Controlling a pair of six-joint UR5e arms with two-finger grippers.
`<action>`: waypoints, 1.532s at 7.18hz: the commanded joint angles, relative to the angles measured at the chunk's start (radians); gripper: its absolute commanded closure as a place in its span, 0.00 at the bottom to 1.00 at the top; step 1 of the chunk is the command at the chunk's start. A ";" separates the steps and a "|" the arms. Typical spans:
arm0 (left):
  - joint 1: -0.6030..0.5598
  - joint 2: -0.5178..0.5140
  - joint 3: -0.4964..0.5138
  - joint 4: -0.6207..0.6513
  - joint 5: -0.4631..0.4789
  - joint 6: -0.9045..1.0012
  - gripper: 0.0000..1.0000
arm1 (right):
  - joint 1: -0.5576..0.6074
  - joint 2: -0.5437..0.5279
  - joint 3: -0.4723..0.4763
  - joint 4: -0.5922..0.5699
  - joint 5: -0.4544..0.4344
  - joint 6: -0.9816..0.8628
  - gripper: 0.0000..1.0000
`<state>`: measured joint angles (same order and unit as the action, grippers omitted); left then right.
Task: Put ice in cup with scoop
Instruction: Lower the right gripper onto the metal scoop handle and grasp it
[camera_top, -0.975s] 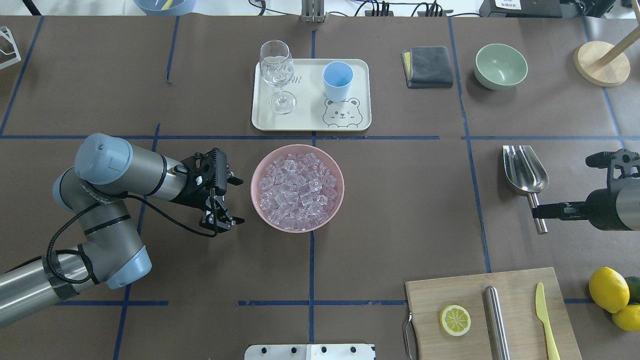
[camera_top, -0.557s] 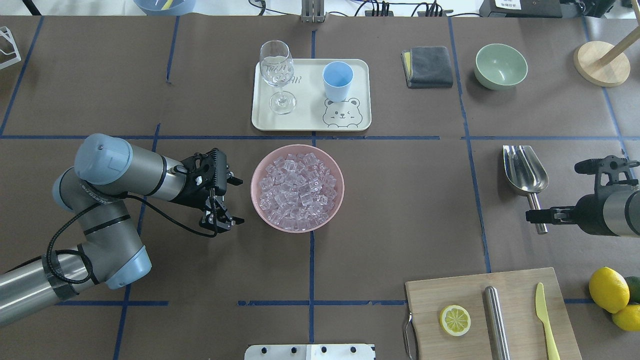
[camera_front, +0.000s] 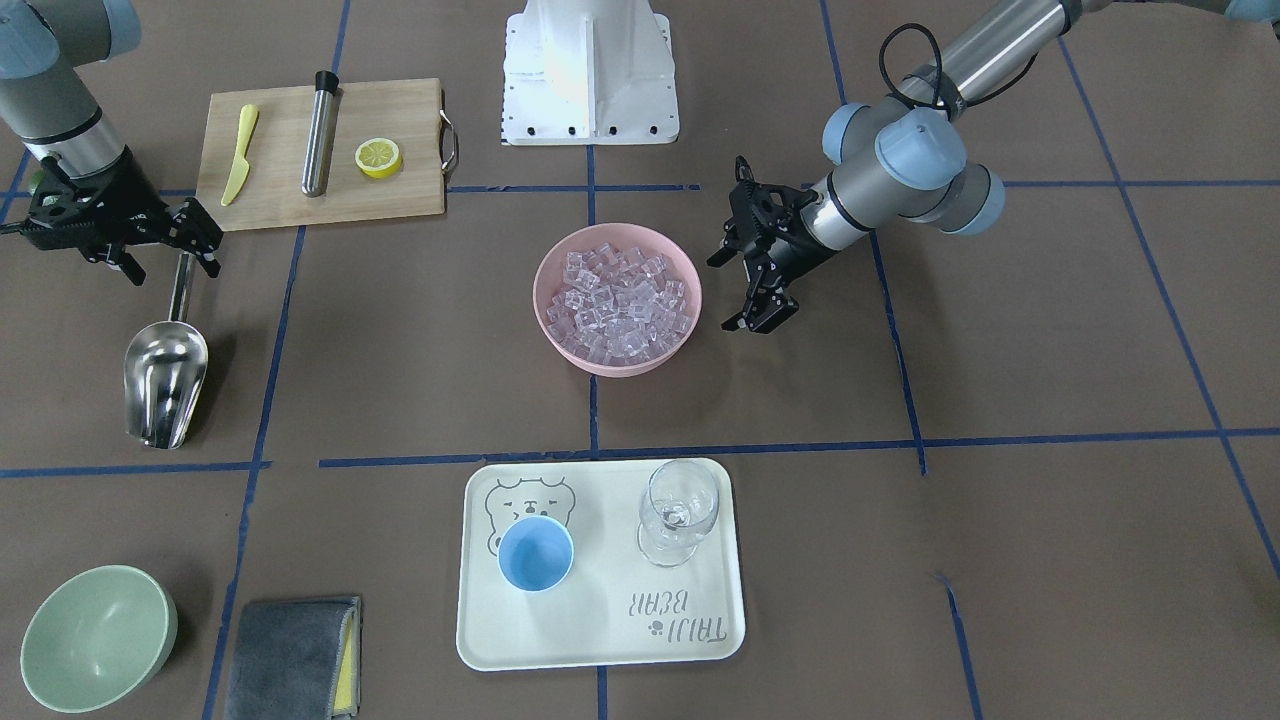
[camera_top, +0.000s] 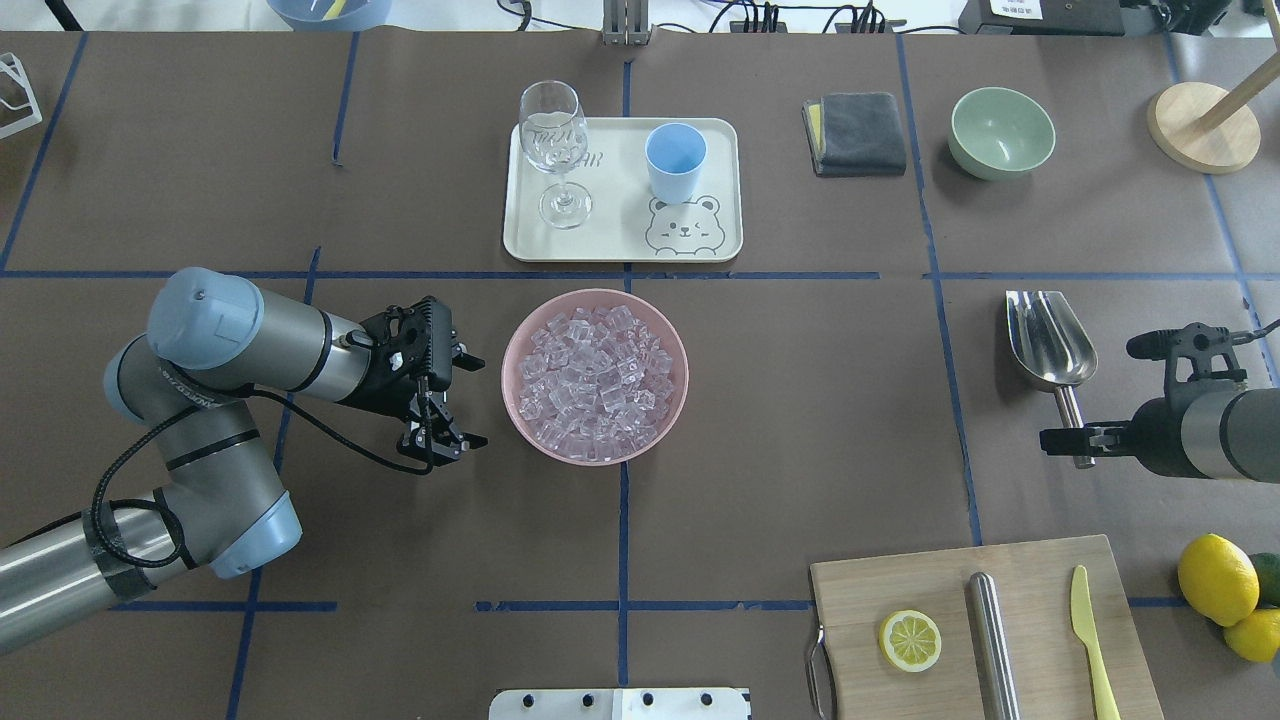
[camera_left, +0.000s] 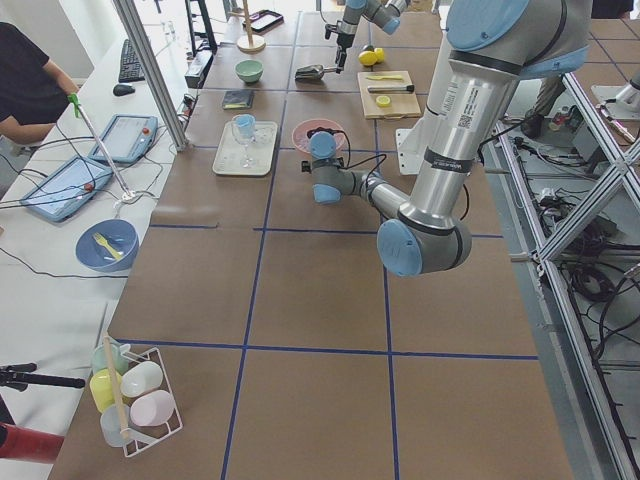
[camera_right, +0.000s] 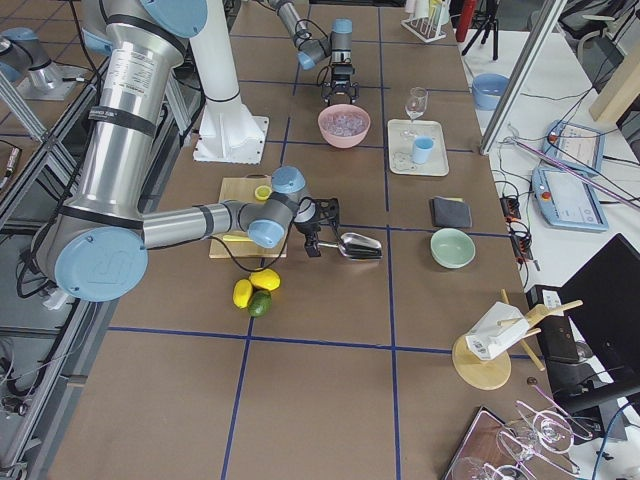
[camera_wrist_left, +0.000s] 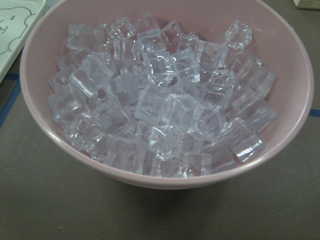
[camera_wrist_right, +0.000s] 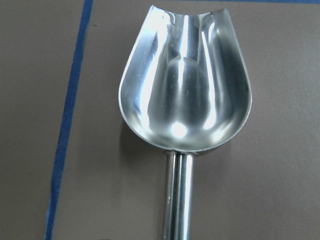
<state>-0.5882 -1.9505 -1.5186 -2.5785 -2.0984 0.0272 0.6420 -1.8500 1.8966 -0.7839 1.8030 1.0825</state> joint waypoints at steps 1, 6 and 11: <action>-0.001 0.005 0.000 0.000 0.000 0.000 0.00 | -0.007 0.021 -0.028 0.002 -0.008 0.000 0.15; -0.002 0.009 0.000 -0.002 -0.002 0.000 0.00 | -0.013 0.028 -0.039 -0.003 -0.024 -0.013 0.99; -0.004 0.009 -0.003 -0.009 -0.002 0.000 0.00 | -0.016 0.031 0.103 -0.009 -0.030 -0.181 1.00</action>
<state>-0.5916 -1.9420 -1.5206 -2.5847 -2.1000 0.0283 0.6288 -1.8249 1.9542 -0.7900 1.7801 0.9229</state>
